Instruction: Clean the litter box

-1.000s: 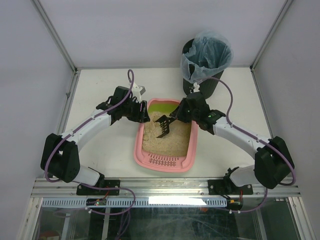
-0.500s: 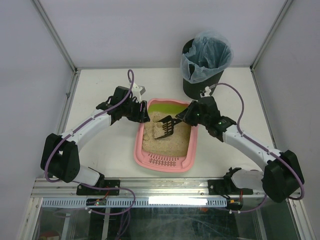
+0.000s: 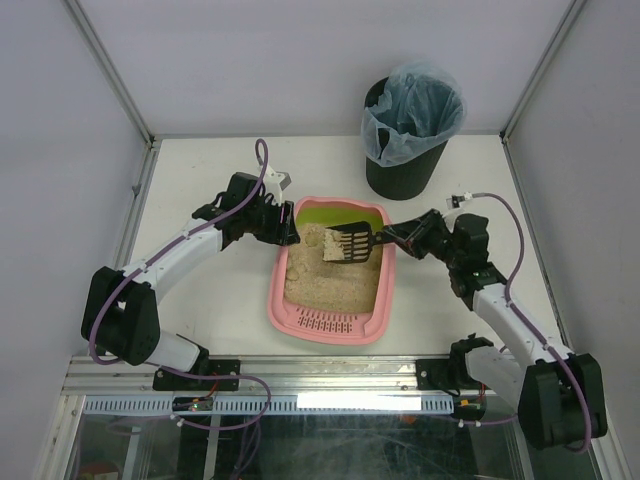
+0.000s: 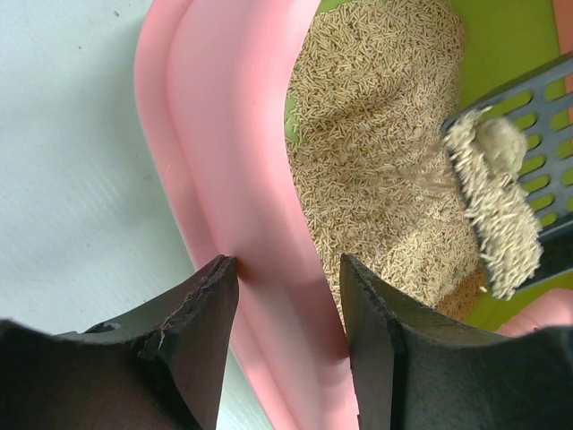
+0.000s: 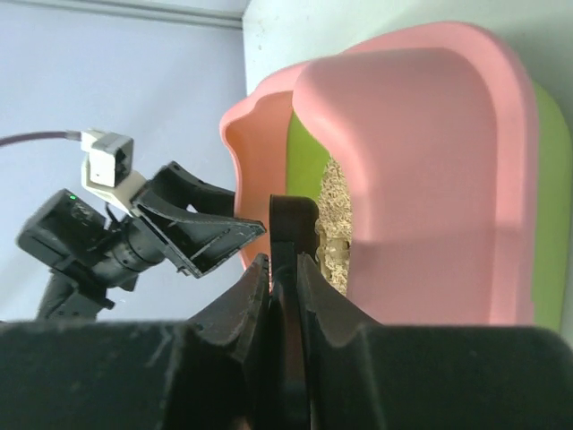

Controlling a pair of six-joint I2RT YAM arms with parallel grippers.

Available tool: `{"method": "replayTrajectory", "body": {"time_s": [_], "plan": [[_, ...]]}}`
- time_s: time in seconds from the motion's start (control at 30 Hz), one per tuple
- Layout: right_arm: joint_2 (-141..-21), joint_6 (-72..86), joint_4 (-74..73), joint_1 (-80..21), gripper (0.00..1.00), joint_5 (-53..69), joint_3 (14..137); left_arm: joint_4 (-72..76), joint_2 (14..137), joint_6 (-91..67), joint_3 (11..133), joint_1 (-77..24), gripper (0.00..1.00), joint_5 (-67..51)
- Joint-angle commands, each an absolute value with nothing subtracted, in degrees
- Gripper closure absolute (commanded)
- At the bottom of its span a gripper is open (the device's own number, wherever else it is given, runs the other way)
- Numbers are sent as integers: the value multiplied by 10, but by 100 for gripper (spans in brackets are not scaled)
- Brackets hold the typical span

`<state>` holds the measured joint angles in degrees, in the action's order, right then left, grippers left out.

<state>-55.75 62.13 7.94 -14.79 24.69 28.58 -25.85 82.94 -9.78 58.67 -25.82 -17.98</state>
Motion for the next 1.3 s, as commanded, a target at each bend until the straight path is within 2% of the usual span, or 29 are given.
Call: {"method": "replayTrajectory", "body": {"time_s": [0.0, 0.13, 0.27, 0.4, 0.53, 0.63, 0.77, 0.8, 0.9, 0.97, 1.03, 1.17, 1.27], "plan": [[-538, 722, 237, -87, 100, 359, 255, -252, 831, -79, 598, -259, 51, -165], [-568, 733, 291, -100, 100, 418, 262, -252, 834, -79, 599, -259, 51, -166], [-526, 779, 290, -64, 100, 352, 208, -252, 832, -78, 598, -258, 51, -168], [-564, 712, 260, -101, 100, 426, 270, -252, 834, -79, 599, -258, 51, -167], [-524, 772, 281, -75, 100, 356, 216, -252, 831, -79, 597, -258, 51, -166], [-577, 717, 281, -111, 100, 439, 269, -251, 828, -78, 598, -258, 51, -159], [-527, 790, 291, -64, 100, 352, 198, -252, 833, -80, 598, -258, 51, -164], [-529, 783, 305, -68, 100, 364, 199, -252, 832, -79, 597, -258, 51, -162], [-579, 701, 260, -98, 100, 455, 272, -252, 831, -78, 598, -258, 51, -157], [-557, 713, 222, -75, 100, 414, 261, -252, 834, -79, 600, -258, 51, -162], [-527, 746, 247, -63, 100, 368, 227, -253, 834, -79, 599, -258, 51, -164], [-587, 666, 201, -88, 100, 469, 312, -253, 831, -77, 598, -258, 51, -154], [-566, 704, 200, -66, 100, 415, 295, -253, 833, -79, 598, -258, 51, -158]]}}
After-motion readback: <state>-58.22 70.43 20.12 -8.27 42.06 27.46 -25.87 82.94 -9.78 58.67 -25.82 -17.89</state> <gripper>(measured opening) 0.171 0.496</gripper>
